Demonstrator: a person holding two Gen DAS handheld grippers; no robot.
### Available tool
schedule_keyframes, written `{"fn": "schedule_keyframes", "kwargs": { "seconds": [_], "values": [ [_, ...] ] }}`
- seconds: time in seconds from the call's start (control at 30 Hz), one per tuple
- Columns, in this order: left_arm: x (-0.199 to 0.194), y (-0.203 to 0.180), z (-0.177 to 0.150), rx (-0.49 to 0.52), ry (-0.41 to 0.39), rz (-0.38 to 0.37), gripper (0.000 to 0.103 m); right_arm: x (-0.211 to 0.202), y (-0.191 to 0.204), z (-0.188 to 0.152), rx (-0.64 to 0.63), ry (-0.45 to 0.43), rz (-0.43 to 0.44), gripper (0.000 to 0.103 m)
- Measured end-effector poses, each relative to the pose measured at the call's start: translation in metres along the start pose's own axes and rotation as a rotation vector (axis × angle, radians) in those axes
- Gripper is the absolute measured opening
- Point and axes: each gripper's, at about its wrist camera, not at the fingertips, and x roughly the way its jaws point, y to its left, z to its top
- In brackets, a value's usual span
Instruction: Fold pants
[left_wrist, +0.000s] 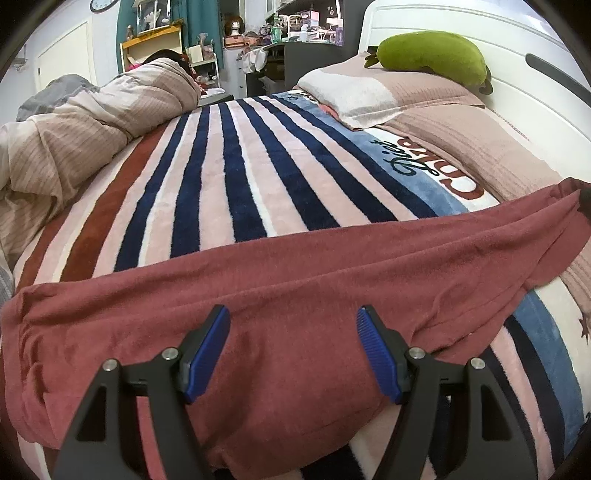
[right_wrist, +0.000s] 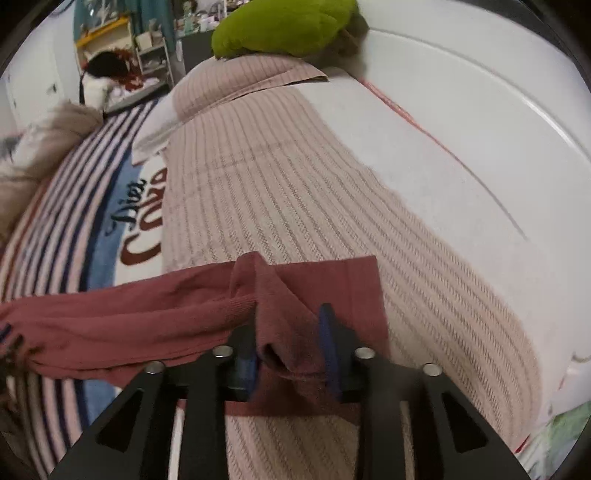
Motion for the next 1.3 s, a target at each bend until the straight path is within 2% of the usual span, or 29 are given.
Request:
{"fn": "schedule_keyframes", "kwargs": {
  "seconds": [0.1, 0.17, 0.2, 0.23, 0.33, 0.47, 0.57, 0.63, 0.73, 0.83, 0.9, 0.97, 1.1, 1.2, 1.3],
  "values": [
    [0.0, 0.0, 0.0, -0.003, -0.001, -0.002, 0.067, -0.008, -0.011, -0.003, 0.033, -0.018, 0.001, 0.034],
    [0.0, 0.0, 0.0, -0.006, -0.004, 0.0, 0.067, -0.006, -0.012, -0.003, 0.03, -0.022, -0.035, 0.033],
    [-0.001, -0.001, 0.0, -0.005, -0.005, 0.001, 0.067, -0.004, -0.011, -0.004, 0.023, -0.029, -0.058, 0.019],
    [-0.001, -0.001, 0.0, -0.003, -0.008, 0.001, 0.067, 0.0, -0.012, -0.001, 0.015, -0.041, -0.079, 0.0],
    [-0.005, -0.001, 0.001, 0.004, -0.021, 0.007, 0.067, 0.006, -0.008, 0.001, -0.001, -0.075, -0.184, 0.002],
    [-0.005, 0.0, 0.001, 0.005, -0.022, 0.014, 0.067, 0.021, -0.002, 0.003, -0.041, -0.05, -0.274, 0.002],
    [-0.007, 0.001, 0.002, 0.009, -0.026, 0.013, 0.067, 0.015, 0.003, 0.002, -0.055, -0.063, -0.319, 0.018],
    [-0.012, 0.003, 0.004, 0.002, -0.039, 0.01, 0.067, -0.008, 0.007, -0.004, -0.027, -0.12, -0.273, 0.03],
    [-0.017, 0.007, 0.005, -0.016, -0.049, -0.002, 0.067, -0.042, 0.012, -0.02, 0.044, -0.177, -0.106, 0.034],
    [-0.02, 0.008, 0.007, -0.025, -0.051, -0.021, 0.067, -0.044, 0.015, -0.037, 0.124, -0.115, 0.087, 0.034],
    [-0.022, 0.008, 0.007, -0.022, -0.055, -0.023, 0.067, -0.028, 0.018, -0.048, 0.164, -0.056, 0.143, 0.034],
    [-0.023, 0.007, 0.007, -0.021, -0.059, -0.023, 0.067, -0.015, 0.017, -0.05, 0.171, -0.044, 0.125, 0.034],
    [-0.022, 0.007, 0.007, -0.019, -0.057, -0.017, 0.067, 0.005, 0.005, -0.042, 0.229, -0.099, 0.087, 0.036],
    [-0.018, 0.009, 0.006, -0.021, -0.045, -0.007, 0.067, 0.011, 0.001, -0.038, 0.227, -0.15, 0.056, 0.037],
    [-0.014, 0.007, 0.006, -0.017, -0.038, -0.001, 0.067, 0.017, 0.001, -0.032, 0.24, -0.184, 0.067, 0.04]
  ]
}}
